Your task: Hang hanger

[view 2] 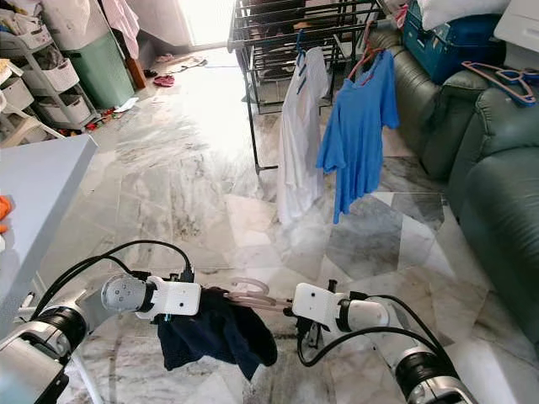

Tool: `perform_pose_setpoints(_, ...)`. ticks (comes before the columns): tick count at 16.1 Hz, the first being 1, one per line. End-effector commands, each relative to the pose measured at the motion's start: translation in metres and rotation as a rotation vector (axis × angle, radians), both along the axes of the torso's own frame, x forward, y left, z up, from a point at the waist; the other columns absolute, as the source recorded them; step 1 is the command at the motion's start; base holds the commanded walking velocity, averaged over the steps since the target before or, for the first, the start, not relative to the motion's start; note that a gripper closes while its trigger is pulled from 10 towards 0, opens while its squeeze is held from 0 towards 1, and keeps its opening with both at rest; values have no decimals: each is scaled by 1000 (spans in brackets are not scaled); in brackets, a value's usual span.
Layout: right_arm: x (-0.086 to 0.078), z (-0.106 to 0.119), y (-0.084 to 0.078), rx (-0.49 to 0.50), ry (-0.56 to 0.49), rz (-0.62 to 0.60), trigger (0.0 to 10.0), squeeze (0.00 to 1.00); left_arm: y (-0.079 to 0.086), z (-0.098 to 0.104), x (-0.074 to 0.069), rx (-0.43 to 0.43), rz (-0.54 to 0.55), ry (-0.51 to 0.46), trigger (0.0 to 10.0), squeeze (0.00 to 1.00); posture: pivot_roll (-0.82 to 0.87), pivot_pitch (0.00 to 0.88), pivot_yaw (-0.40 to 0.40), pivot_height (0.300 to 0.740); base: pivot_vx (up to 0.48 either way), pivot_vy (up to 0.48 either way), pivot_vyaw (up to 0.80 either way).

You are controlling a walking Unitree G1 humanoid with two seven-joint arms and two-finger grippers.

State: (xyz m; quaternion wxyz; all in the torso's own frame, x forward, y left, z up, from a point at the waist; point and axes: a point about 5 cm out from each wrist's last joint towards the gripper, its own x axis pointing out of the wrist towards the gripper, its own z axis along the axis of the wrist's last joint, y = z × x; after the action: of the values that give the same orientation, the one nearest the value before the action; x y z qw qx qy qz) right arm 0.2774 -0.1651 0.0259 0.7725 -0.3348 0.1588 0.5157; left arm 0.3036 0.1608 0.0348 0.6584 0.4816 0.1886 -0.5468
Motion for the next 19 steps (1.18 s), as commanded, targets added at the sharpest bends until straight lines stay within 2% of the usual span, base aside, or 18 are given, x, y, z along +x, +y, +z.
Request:
perform_pose_setpoints(1, 0, 0, 7, 19, 1, 18, 0, 0, 5, 4, 3, 22, 6, 4, 10000, 0, -187, 0, 145, 740, 0, 0, 0)
perform_pose_setpoints(2, -1, -1, 7, 18, 7, 20, 0, 0, 4, 3, 3, 20, 11, 10, 4471, 0, -187, 0, 145, 740, 0, 0, 0)
perform_pose_setpoints(4, -3, -3, 7, 14, 24, 27, 0, 0, 4, 3, 3, 17, 16, 17, 0, 0, -188, 0, 145, 740, 0, 0, 0)
perform_pose_setpoints(12, -6, -6, 7, 6, 29, 22, 0, 0, 4, 0, 0, 24, 10, 50, 0, 0, -187, 0, 143, 740, 0, 0, 0)
perform_pose_setpoints(18, -1, -2, 6, 30, 13, -4, 0, 0, 6, -6, -6, 19, 19, 79, 0, 0, -189, 0, 139, 740, 0, 0, 0)
perform_pose_setpoints(19, 1, 0, 6, 27, 3, -6, 0, 282, 8, -7, -7, 21, 24, 84, 0, 0, -189, 0, 137, 740, 0, 0, 0)
